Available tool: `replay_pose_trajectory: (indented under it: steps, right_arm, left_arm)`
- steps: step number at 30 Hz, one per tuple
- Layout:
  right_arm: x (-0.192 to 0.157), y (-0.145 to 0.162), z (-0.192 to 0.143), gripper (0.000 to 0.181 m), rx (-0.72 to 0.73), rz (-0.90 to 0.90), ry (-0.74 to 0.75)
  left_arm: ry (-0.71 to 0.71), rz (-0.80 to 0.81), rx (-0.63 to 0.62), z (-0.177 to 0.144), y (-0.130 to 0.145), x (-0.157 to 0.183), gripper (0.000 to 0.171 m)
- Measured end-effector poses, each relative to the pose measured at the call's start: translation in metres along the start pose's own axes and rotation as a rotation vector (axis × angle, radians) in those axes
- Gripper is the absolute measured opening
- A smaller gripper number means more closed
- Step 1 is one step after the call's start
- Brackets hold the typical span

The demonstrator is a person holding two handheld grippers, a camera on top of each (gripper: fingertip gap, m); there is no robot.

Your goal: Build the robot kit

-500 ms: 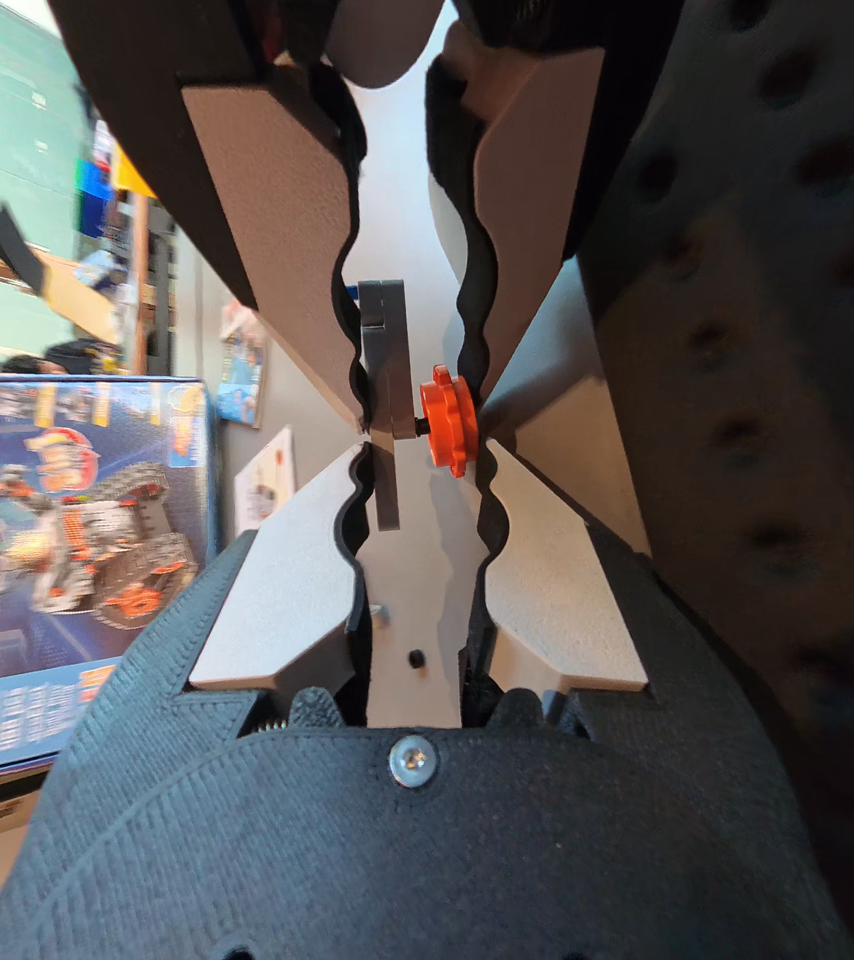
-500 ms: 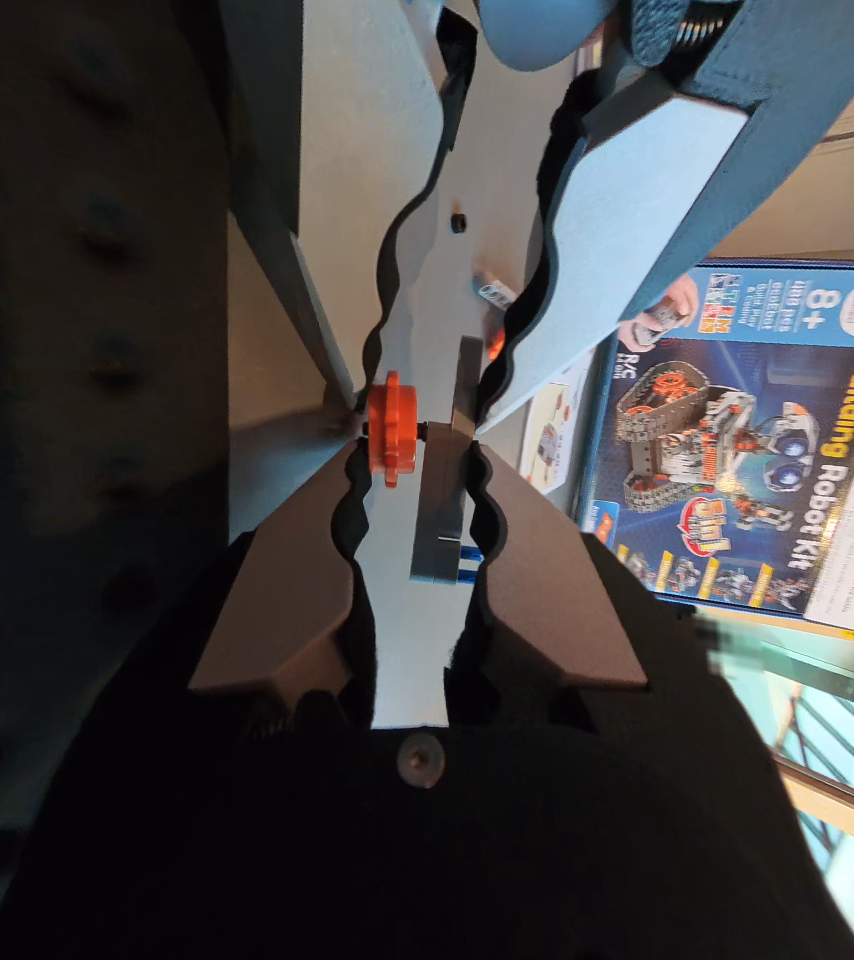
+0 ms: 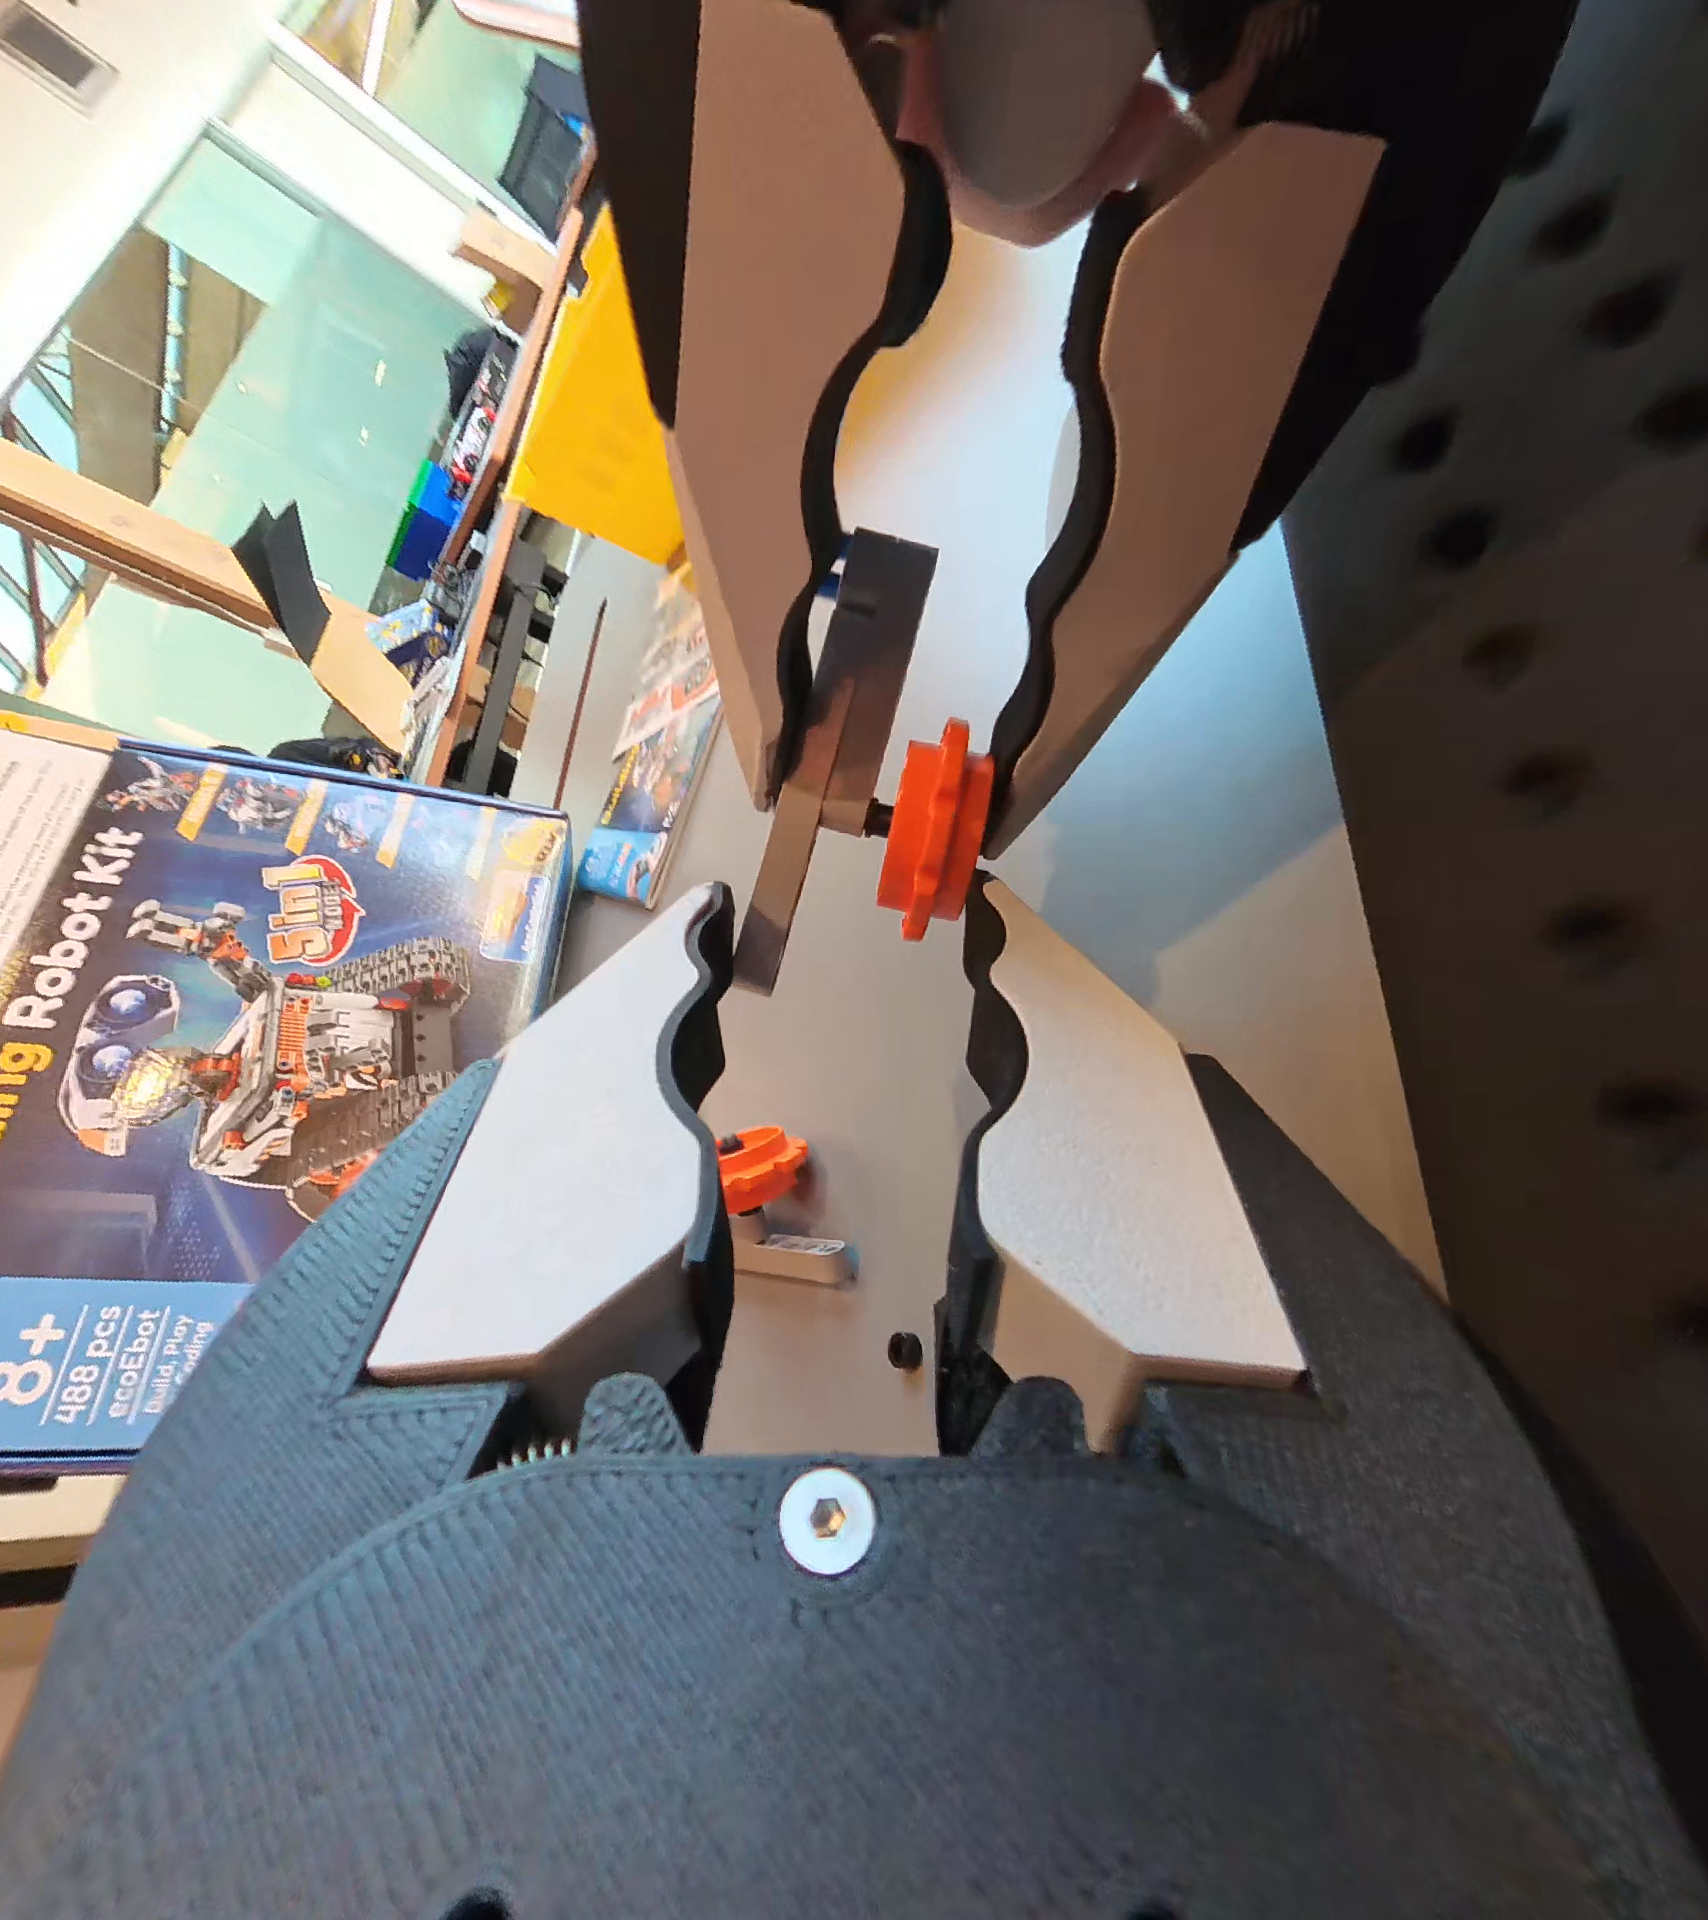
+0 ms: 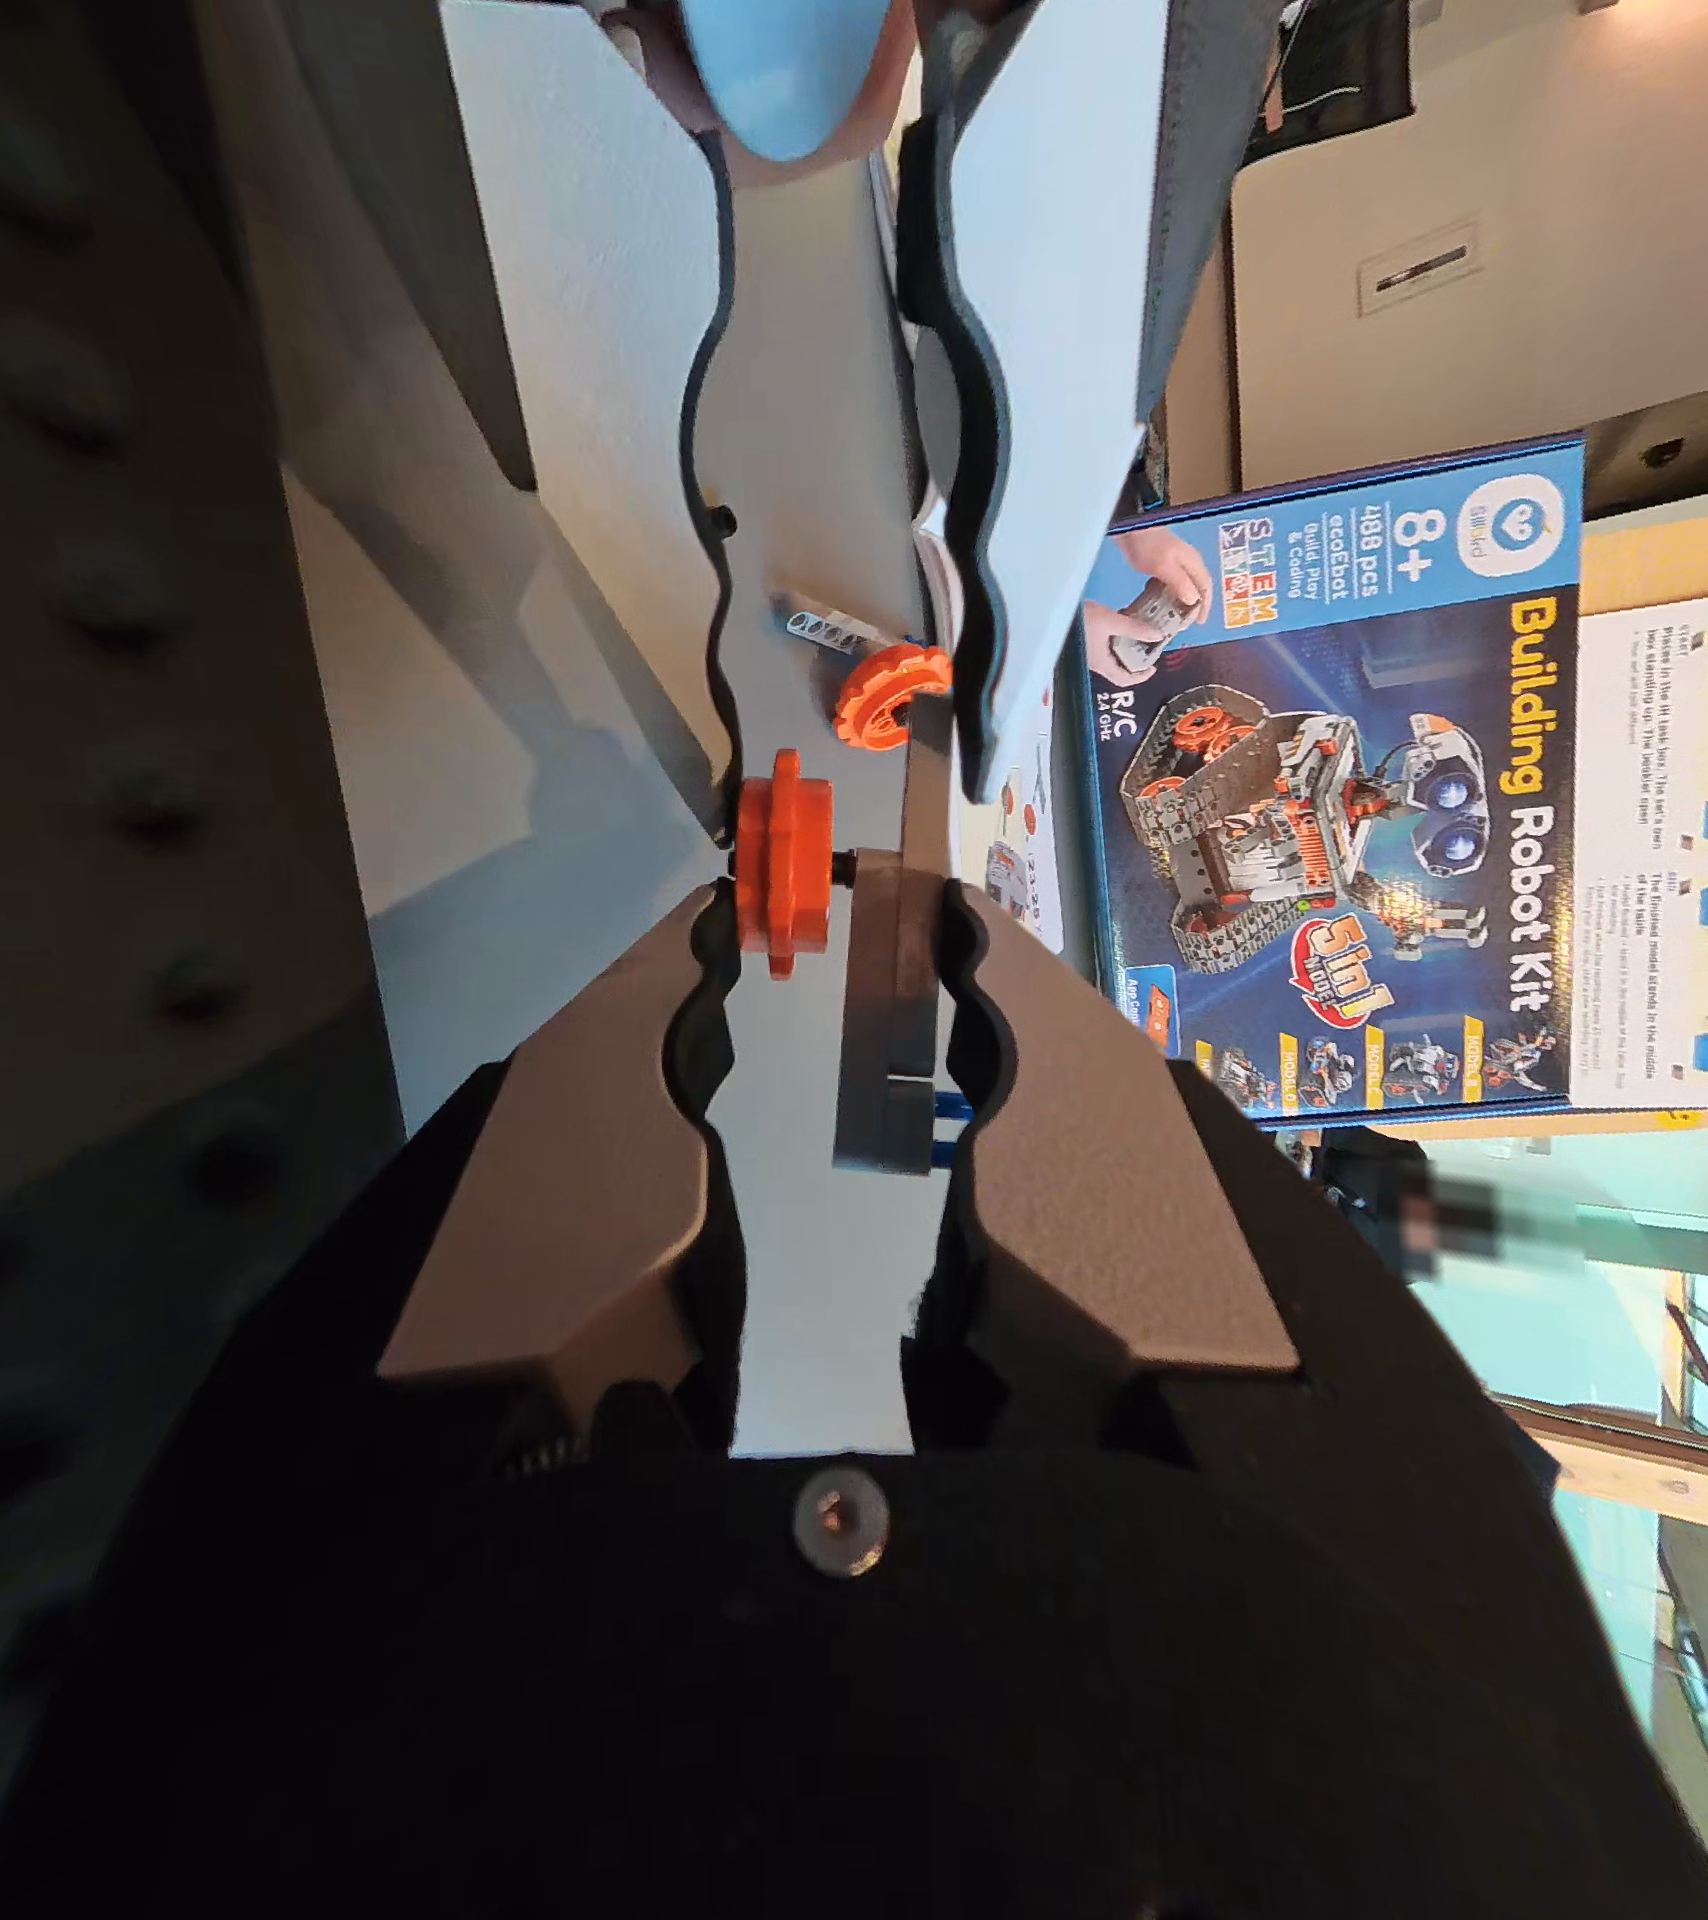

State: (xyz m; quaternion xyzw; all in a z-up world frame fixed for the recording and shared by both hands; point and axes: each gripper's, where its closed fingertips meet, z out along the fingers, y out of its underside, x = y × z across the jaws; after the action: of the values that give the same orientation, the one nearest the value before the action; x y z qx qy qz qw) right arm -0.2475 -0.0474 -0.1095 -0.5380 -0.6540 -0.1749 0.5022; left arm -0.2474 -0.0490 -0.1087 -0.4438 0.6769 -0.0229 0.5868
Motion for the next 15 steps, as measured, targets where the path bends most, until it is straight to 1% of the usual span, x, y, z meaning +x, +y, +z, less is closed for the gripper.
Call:
replay_pose_trajectory:
  steps: [5,8,11,13,15]
  right_arm:
    - [0.001,-0.001,-0.005,0.038,0.007,0.009,0.018]
    - [0.000,-0.001,-0.005,0.037,0.029,0.090,-0.012]
    - [0.001,0.004,-0.004,0.037,0.065,0.265,-0.091]
    - [0.001,0.008,-0.004,0.037,0.098,0.451,-0.186]
    - [-0.001,0.011,-0.005,0.037,0.141,0.681,-0.333]
  left_arm:
    - [-0.011,-0.007,0.018,-0.001,-0.003,-0.002,0.045]
    - [-0.008,-0.030,0.021,-0.001,-0.002,-0.003,0.045]
    - [-0.001,-0.093,0.038,-0.002,-0.002,-0.006,0.045]
    - [0.014,-0.171,0.058,-0.003,-0.002,-0.010,0.044]
    - [0.037,-0.262,0.081,-0.004,-0.002,-0.013,0.044]
